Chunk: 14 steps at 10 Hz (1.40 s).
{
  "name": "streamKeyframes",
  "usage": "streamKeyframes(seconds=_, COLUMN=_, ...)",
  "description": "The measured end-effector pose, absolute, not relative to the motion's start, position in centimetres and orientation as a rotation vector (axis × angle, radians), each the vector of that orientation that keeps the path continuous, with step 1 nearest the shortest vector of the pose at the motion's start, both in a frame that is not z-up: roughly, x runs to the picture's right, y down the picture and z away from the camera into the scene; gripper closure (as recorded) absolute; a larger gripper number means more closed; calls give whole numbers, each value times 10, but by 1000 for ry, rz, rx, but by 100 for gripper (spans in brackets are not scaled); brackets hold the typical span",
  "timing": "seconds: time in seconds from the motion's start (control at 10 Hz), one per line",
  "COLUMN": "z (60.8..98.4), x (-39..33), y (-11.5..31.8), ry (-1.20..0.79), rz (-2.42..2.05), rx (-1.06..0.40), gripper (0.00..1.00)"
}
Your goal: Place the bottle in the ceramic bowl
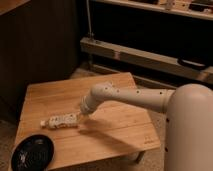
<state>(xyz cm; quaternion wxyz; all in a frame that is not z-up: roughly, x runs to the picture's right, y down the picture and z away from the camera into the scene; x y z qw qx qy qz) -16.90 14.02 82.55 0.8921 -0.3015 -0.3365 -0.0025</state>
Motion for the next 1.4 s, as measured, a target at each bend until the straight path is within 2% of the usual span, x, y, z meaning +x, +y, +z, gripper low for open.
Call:
streamKeyframes(seconds=0.3, z=840, x=-195, y=148, ry=-725, rz=-28, rx=-694, gripper=35)
streamKeyframes(seconds=0.7, z=839, x=-199, y=163, ry=-728, rz=-18, rx=-753, gripper=35)
streamKeyframes(seconds=0.8, z=838, x=-198, y=166, ry=-728, rz=-9, rx=-771, gripper=39)
streamKeyframes(seconds=1.0, z=838, x=-198, y=169, ry=-724, rz=1, rx=-798, gripper=55)
streamKeyframes(seconds=1.2, z=839, x=-204, y=174, ry=-712, rz=8, rx=-831, gripper=78)
streamKeyframes(seconds=1.4, z=841, x=-205, y=177, ry=-708, rz=16, rx=-852, gripper=95)
